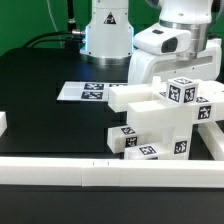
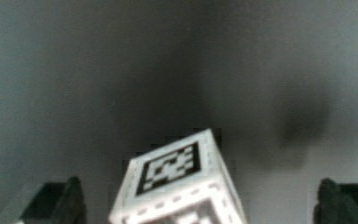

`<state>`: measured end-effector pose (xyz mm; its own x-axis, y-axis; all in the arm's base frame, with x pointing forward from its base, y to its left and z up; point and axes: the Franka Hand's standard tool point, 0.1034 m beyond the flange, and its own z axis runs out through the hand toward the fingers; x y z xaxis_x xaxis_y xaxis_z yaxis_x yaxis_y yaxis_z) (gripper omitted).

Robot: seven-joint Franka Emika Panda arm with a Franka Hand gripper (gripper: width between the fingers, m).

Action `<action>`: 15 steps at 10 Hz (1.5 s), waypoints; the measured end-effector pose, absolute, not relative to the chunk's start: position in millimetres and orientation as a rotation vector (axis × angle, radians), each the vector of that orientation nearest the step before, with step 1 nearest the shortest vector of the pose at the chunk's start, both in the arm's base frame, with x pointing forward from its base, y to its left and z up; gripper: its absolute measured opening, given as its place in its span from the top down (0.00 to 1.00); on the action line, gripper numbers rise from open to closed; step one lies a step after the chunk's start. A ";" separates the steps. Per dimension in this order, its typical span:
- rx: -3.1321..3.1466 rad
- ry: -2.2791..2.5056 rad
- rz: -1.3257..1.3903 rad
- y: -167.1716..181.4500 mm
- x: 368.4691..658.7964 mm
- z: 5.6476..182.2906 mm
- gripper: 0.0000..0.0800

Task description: Assemble chair

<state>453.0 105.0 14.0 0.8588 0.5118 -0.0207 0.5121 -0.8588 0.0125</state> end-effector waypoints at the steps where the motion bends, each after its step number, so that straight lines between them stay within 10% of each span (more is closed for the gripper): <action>1: 3.012 0.828 -0.028 104.4 452.7 13.7 0.19; 15: 3.017 0.789 -0.015 94.6 471.5 9.3 0.19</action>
Offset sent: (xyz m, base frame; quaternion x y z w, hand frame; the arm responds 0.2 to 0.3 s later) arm 0.0041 -0.0020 -0.0056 0.0005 0.0065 -0.0103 0.9999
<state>471.5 94.6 9.3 0.8718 0.4896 -0.0152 0.4898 -0.8716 0.0198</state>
